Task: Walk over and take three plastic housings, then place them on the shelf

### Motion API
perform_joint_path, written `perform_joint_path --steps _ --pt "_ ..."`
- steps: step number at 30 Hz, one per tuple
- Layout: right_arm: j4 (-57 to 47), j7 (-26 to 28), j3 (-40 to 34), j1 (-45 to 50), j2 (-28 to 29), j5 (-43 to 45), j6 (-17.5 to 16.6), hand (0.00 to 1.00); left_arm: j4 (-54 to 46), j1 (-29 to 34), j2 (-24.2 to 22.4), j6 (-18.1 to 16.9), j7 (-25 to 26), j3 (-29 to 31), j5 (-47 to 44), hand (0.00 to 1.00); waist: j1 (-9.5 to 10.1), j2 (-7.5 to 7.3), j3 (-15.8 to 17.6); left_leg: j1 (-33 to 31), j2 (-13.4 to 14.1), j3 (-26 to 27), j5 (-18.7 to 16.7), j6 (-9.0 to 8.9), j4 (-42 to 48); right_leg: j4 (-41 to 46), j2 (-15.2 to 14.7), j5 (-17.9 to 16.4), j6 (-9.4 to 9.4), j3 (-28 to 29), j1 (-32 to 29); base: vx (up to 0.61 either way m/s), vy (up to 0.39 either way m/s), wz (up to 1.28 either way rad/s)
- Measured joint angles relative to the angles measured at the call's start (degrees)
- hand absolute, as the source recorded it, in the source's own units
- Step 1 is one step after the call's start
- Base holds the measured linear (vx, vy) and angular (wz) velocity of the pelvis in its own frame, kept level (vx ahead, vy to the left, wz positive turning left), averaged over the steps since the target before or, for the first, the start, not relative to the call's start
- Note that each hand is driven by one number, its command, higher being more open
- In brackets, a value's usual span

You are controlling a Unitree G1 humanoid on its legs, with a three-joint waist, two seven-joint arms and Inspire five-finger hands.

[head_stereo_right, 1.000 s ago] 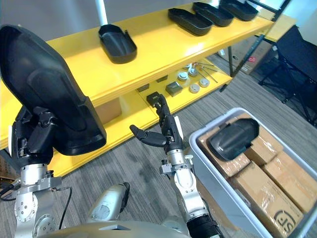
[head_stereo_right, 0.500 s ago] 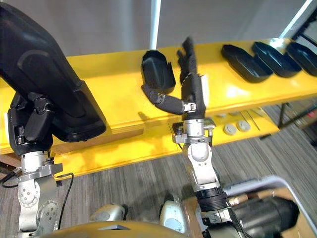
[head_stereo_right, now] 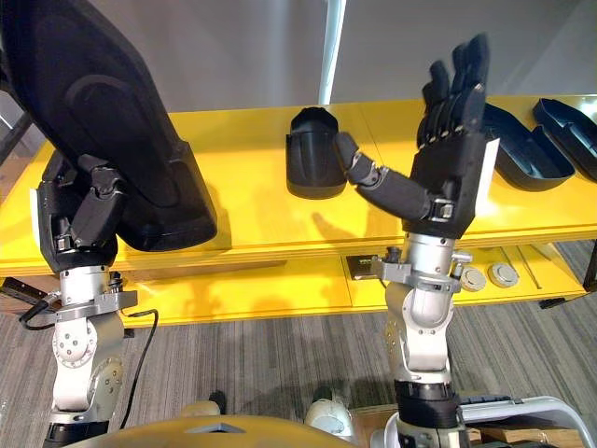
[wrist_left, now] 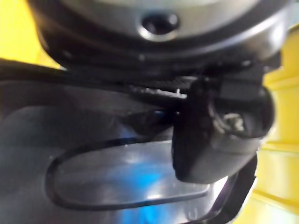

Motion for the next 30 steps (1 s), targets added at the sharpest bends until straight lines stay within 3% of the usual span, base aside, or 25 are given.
perform_joint_path --steps 5,8,11,15,20,25,30 --pt "-0.04 3.70 0.39 1.94 0.02 6.13 2.64 1.00 2.34 -1.37 5.19 4.73 0.37 1.24 1.40 0.00 -1.69 0.18 -0.16 1.69 -1.11 2.81 0.48 0.37 -1.93 -2.14 -0.36 1.66 0.80 1.88 0.59 -0.04 0.026 -0.21" --pt "0.23 6.25 0.49 2.10 -0.07 8.39 4.70 1.00 11.85 -8.49 7.51 8.75 2.21 1.24 2.44 0.00 -2.64 0.61 -0.10 1.47 -1.81 3.71 0.71 0.42 -1.96 -1.45 -0.69 1.92 0.87 2.95 -0.56 -0.05 0.029 -0.14" --pt "0.79 9.16 2.58 0.04 -1.99 8.63 5.56 1.00 25.09 -18.27 9.12 11.80 6.15 1.28 2.35 0.00 -4.69 1.33 0.40 -1.21 -2.76 4.17 1.95 0.68 -2.08 2.11 -1.81 1.50 0.40 4.13 -5.66 -0.06 0.016 -0.05" --pt "4.74 11.29 5.15 -5.55 -5.78 8.44 8.45 1.00 36.84 -27.90 9.65 12.25 9.46 1.60 -1.95 0.00 -6.73 2.72 1.74 -2.26 -3.64 4.63 4.48 0.78 -4.65 3.99 -2.48 1.55 0.41 5.11 -9.21 -0.07 -0.002 -0.02" --pt "5.07 13.37 6.46 -7.06 -8.35 8.55 10.70 1.00 39.34 -31.27 12.76 12.22 10.60 1.70 -3.53 0.00 -7.32 3.89 4.10 -2.11 -3.59 5.87 4.89 0.74 -5.00 4.60 -2.18 1.59 0.45 6.48 -10.36 -0.04 -0.015 -0.13" --pt "5.05 15.57 7.59 -7.67 -9.03 10.00 11.40 1.00 45.66 -36.10 14.29 13.80 12.05 1.73 -4.04 0.00 -7.89 2.97 4.84 -2.14 -3.66 6.57 4.87 0.75 -4.81 4.53 -2.05 1.85 0.69 7.60 -10.68 -0.03 0.003 -0.07" --pt "4.66 17.19 9.40 -10.35 -9.42 10.57 12.64 1.00 49.84 -41.88 17.30 20.08 12.73 1.67 -4.08 0.00 -8.09 2.16 8.02 -2.69 -3.57 7.35 4.79 0.77 -4.15 3.48 -1.77 3.09 0.53 8.33 -10.95 -0.03 -0.004 -0.07"
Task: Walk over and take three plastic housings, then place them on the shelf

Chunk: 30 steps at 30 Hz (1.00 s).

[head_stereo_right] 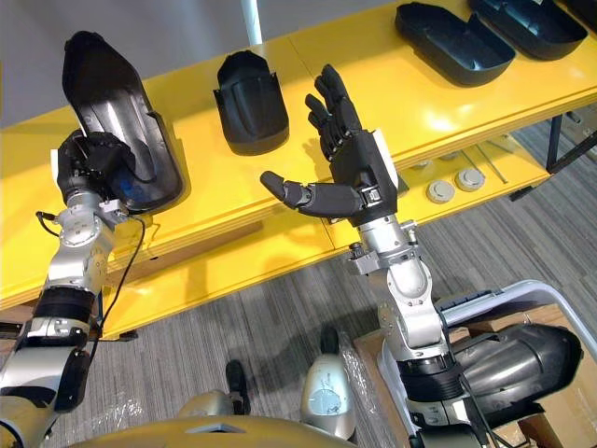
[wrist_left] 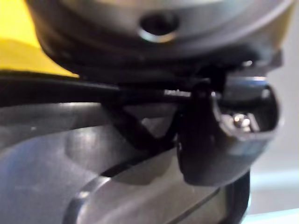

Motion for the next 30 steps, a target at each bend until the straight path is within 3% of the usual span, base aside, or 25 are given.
perform_joint_path --steps 8,9,18,24,30 --pt "-1.75 1.21 4.31 -5.67 -0.12 1.92 0.31 1.00 1.70 -4.46 0.70 3.30 -0.29 -0.76 -0.06 0.00 0.19 0.25 3.53 -1.81 0.14 -0.96 -0.57 0.04 2.07 -0.05 -0.14 0.34 -0.01 -0.48 -0.15 -0.01 -0.008 0.05" --pt "-2.95 1.16 5.26 -6.52 -0.12 1.90 0.34 1.00 1.74 -5.42 0.77 3.27 -0.43 -1.05 -0.06 1.00 0.39 0.29 4.41 -1.87 0.17 -1.08 -0.62 0.01 2.31 0.00 -0.15 0.34 -0.02 -0.57 -0.06 -0.03 -0.008 0.10" --pt "-3.99 -0.61 9.50 -14.15 2.07 1.67 0.80 1.00 1.33 -11.49 1.05 2.27 2.57 -4.65 1.68 1.00 1.63 -0.34 8.62 -4.59 0.15 -3.06 -0.53 0.34 3.82 -0.06 -0.58 0.47 0.01 -2.38 -0.46 -0.04 -0.009 0.11" --pt "-3.82 -2.45 11.22 -15.19 3.12 1.29 1.34 1.00 0.67 -13.31 1.55 2.43 5.66 -5.84 4.93 1.00 1.69 -0.84 9.15 -5.29 0.20 -3.45 -0.37 0.36 3.77 -0.19 -0.56 0.89 -0.15 -2.77 -1.10 0.01 -0.007 0.05" --pt "-2.22 -3.23 11.22 -14.35 4.52 1.27 1.34 1.00 -0.32 -13.21 1.67 5.86 6.30 -6.58 7.12 1.00 1.54 -1.23 9.37 -2.98 0.28 -3.38 -0.53 0.37 2.97 -1.97 -0.35 1.09 0.04 -3.20 1.87 0.00 0.000 0.00"
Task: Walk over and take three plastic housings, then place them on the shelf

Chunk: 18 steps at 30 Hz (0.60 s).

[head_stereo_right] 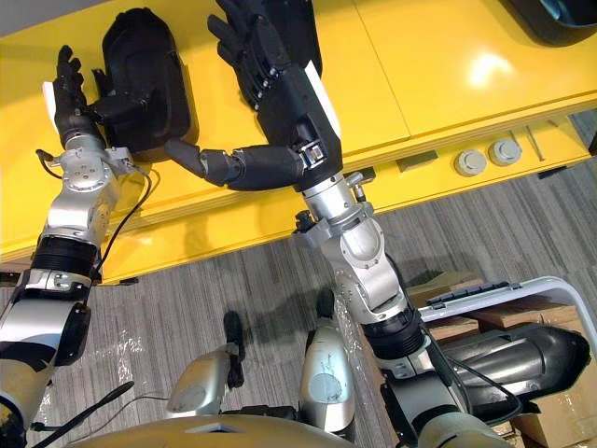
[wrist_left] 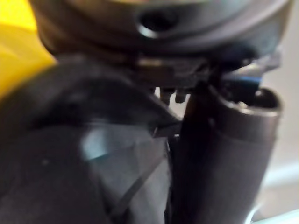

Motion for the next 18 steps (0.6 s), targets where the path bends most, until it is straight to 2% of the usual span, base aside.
perform_joint_path --steps 6,11,13,15,16,18 --pt "0.16 0.05 0.09 4.73 0.49 0.00 -0.02 1.00 -1.31 1.10 0.23 0.81 -0.07 0.03 0.02 1.00 0.30 -0.09 -0.08 2.10 0.61 0.35 -0.10 -0.11 -1.11 -2.42 0.93 0.81 -0.09 -0.28 2.63 0.01 -0.002 -0.03" --pt "0.21 0.14 0.07 7.32 0.72 -0.05 -0.10 1.00 -8.12 3.27 0.23 0.75 0.47 1.61 0.05 1.00 0.24 -0.14 -0.34 6.01 0.77 0.84 -0.10 -0.17 -2.91 -4.33 1.39 0.93 -0.07 -0.59 6.45 0.03 -0.004 -0.05" --pt "0.25 0.14 0.09 8.77 1.07 -0.22 -0.12 1.00 -12.24 3.52 0.23 -0.80 0.55 3.16 0.03 1.00 0.47 -0.18 -1.22 6.58 0.76 0.83 -0.09 -0.17 -3.43 -5.24 1.49 1.06 0.02 -0.73 7.16 0.00 0.000 0.00" --pt "0.83 -1.09 0.30 10.97 2.30 -3.21 -0.13 1.00 -18.99 5.60 0.23 -5.31 2.12 5.41 -0.01 1.00 0.60 -0.19 -3.30 7.41 0.77 1.06 -0.08 -0.19 -4.02 -6.56 1.62 1.30 0.11 -1.11 8.37 0.05 0.000 0.00" --pt "1.26 -1.62 0.35 11.50 2.37 -4.22 -0.13 1.00 -20.76 6.50 0.23 -6.40 2.56 5.74 -0.01 1.00 0.59 -0.16 -4.15 7.64 0.77 1.25 -0.08 -0.19 -4.15 -6.97 1.63 1.31 0.12 -1.22 8.77 0.07 0.004 0.00" --pt "3.16 -3.57 0.43 13.49 2.94 -6.61 -0.08 1.00 -28.63 11.35 0.13 -10.09 3.89 7.17 0.13 1.00 0.74 -0.15 -7.94 8.73 0.85 1.70 -0.21 -0.35 -4.89 -8.24 1.79 1.33 0.16 -1.65 10.15 0.08 0.004 0.02"
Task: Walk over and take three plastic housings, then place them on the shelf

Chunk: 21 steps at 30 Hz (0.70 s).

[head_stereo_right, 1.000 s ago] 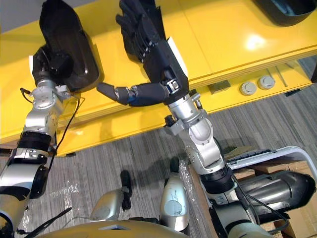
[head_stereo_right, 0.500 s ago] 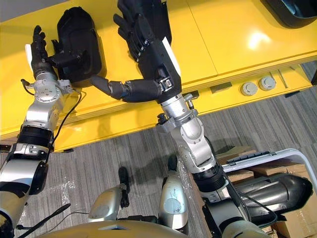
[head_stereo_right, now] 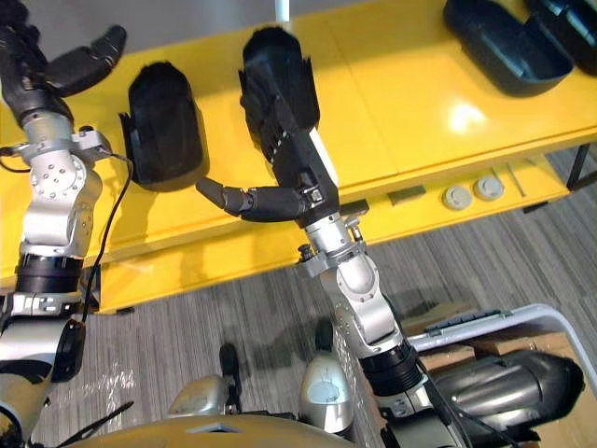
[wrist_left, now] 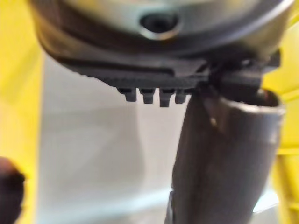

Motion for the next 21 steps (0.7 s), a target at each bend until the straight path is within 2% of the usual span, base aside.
perform_joint_path --steps 2,5,7,8,10,11,13,14,21 --pt "0.82 -0.12 -0.75 1.20 -0.07 -1.44 0.06 1.00 -5.34 3.91 -0.72 -1.68 0.48 1.84 -0.03 1.00 0.08 0.02 -1.45 1.26 0.01 0.21 -0.15 -0.09 0.01 -0.62 -0.01 0.00 0.00 -0.49 1.78 0.05 0.006 0.04" --pt "1.28 -0.96 -2.00 3.00 -0.30 -3.78 0.50 1.00 -12.03 11.84 -5.05 -3.20 0.81 5.03 0.01 1.00 0.90 0.44 -3.43 2.55 0.09 0.14 -0.76 0.01 0.06 -1.90 0.02 0.11 0.22 -1.27 4.06 -0.01 0.006 0.08" --pt "1.26 -1.85 -3.53 5.67 -0.23 -4.59 0.82 1.00 -17.37 22.87 -10.16 -4.16 0.82 5.74 0.11 1.00 1.52 0.63 -5.22 2.53 0.46 -0.27 -1.19 -0.14 0.26 -2.84 0.04 0.17 0.38 -2.43 5.20 -0.04 -0.008 0.15" --pt "1.25 -2.22 -3.97 6.64 -0.17 -4.58 0.91 1.00 -18.46 26.10 -11.68 -4.47 0.67 5.67 0.29 1.00 1.91 0.55 -5.70 2.48 0.50 -0.27 -1.19 -0.14 0.26 -2.93 0.07 0.18 0.40 -2.56 5.25 -0.02 -0.007 0.11" --pt "1.23 -3.53 -6.28 9.86 -0.13 -4.58 1.30 1.00 -21.66 36.63 -16.92 -5.24 -1.14 5.44 0.45 1.00 2.83 -0.16 -6.21 2.27 0.77 -0.78 -1.24 -0.30 0.20 -2.97 0.14 0.09 0.41 -3.76 5.81 -0.03 -0.007 0.24" --pt "1.23 -3.77 -6.92 10.62 -0.07 -4.58 1.30 1.00 -22.12 38.87 -17.86 -5.35 -1.83 5.39 0.41 1.00 2.98 -0.36 -6.33 2.12 0.76 -0.78 -1.24 -0.31 0.19 -2.98 0.13 0.06 0.39 -4.20 5.88 -0.03 -0.004 0.31" --pt "1.10 -4.70 -9.04 12.59 0.17 -4.57 1.30 1.00 -22.76 44.23 -19.47 -6.51 -4.64 4.87 -0.27 1.00 3.76 -0.89 -6.63 1.63 0.77 -0.78 -1.17 -0.41 0.22 -2.98 0.12 0.05 0.37 -5.03 5.90 -0.03 0.004 0.18" --pt "-0.77 -8.81 -14.09 17.32 3.39 -4.69 -1.45 1.00 -23.74 50.39 -21.76 -13.49 -19.68 1.11 -4.67 1.00 4.19 -2.06 -8.97 1.31 0.91 -0.14 -0.26 -0.49 0.10 -2.96 0.03 0.09 0.39 -5.42 5.86 -0.01 0.003 0.05" --pt "-0.77 -8.68 -14.08 17.44 3.39 -4.58 -1.45 1.00 -23.72 50.40 -21.79 -13.52 -19.67 0.87 -4.83 1.00 4.17 -2.08 -8.98 1.23 0.90 -0.23 -0.24 -0.47 0.35 -2.95 0.02 0.13 0.40 -5.42 5.87 0.00 0.000 0.00"
